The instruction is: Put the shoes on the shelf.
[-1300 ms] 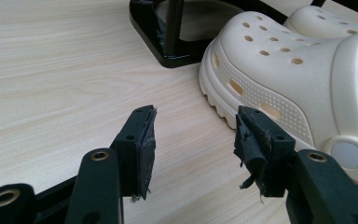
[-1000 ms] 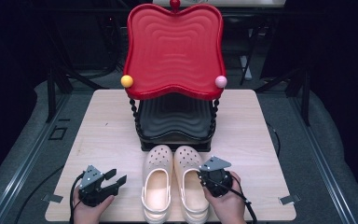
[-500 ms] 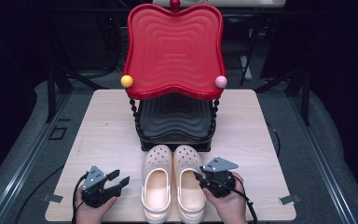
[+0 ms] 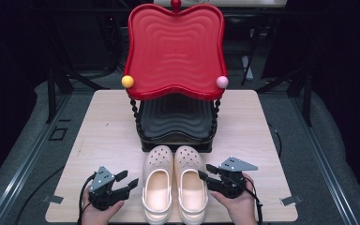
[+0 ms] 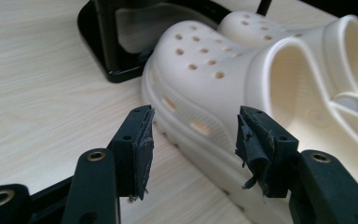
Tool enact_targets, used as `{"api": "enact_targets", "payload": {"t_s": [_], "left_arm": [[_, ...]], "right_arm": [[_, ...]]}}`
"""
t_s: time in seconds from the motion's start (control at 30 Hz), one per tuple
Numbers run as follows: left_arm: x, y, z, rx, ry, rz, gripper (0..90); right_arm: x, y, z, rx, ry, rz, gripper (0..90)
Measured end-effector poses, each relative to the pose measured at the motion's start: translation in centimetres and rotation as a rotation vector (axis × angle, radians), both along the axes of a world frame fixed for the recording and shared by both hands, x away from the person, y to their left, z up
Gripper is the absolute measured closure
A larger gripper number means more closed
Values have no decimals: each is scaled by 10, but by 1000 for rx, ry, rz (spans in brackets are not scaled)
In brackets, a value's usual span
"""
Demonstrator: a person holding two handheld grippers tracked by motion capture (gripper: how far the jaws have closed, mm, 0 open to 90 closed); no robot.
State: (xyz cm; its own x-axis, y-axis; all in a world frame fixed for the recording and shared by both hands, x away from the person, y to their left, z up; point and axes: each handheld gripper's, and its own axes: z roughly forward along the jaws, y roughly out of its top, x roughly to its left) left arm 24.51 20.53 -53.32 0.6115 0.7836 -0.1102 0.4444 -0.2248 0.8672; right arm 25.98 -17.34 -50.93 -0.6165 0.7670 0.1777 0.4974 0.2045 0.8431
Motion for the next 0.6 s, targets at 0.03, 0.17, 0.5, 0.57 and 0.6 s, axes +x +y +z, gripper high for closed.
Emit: {"api": "enact_targets", "payload": {"t_s": [0.03, 0.17, 0.5, 0.57, 0.6], "left_arm": [[0, -2, 1, -5, -5, -6, 445], [2, -11, 3, -3, -3, -28, 434], [8, -32, -2, 50, -4, -52, 457], [10, -33, -4, 48, -1, -52, 486], [11, -34, -4, 46, 2, -58, 490]], "right_arm": [[0, 0, -2, 3, 0, 1, 567], [1, 3, -7, -8, -6, 26, 581], [1, 15, -22, -94, -3, 15, 644], [1, 15, -23, -129, -5, 7, 653], [2, 14, -24, -114, 9, 7, 674]]}}
